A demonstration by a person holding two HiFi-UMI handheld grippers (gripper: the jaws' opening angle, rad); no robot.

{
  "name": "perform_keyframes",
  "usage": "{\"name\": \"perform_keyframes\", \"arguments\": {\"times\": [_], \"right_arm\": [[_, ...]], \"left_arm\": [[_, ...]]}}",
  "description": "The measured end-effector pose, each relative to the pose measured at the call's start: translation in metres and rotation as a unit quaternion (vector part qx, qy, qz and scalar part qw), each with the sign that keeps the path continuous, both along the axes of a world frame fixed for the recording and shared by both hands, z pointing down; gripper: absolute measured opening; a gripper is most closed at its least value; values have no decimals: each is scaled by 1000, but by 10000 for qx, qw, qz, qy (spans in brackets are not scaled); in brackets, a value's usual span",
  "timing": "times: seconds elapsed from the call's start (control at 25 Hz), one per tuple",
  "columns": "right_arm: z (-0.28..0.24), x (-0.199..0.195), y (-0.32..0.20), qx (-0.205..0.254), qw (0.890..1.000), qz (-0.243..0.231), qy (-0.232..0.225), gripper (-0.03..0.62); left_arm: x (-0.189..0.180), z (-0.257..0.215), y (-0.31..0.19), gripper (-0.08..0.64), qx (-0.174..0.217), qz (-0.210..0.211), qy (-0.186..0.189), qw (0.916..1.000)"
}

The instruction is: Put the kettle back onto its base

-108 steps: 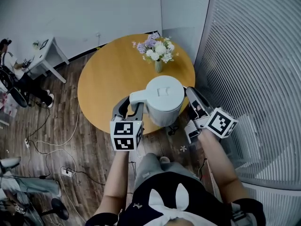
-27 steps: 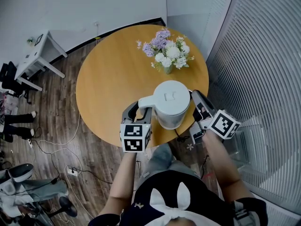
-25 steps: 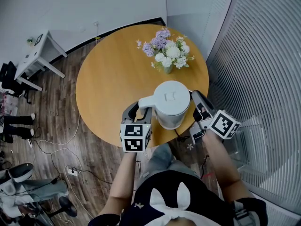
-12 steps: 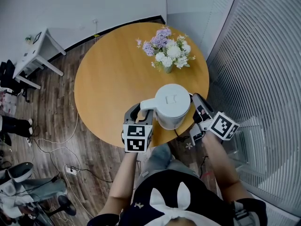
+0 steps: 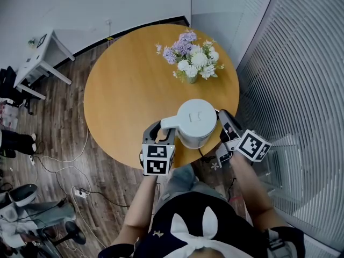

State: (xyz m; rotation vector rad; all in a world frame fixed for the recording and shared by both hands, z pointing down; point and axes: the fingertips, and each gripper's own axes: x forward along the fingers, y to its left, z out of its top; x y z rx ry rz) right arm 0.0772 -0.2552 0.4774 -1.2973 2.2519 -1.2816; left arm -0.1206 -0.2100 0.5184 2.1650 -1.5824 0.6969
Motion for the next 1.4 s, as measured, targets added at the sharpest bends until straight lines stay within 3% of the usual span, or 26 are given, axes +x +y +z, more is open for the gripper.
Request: {"name": "perform_keyframes", "arguments": {"times": [0.76, 1.4], "right_arm": [[20, -6, 9, -294, 9994, -143, 83, 43], [33, 1, 13, -72, 9999, 74, -119, 43]], "left_arm": [[-4, 18, 18, 183, -227, -100, -145, 9996], [0, 30, 16, 183, 103, 60, -242, 9996]]}}
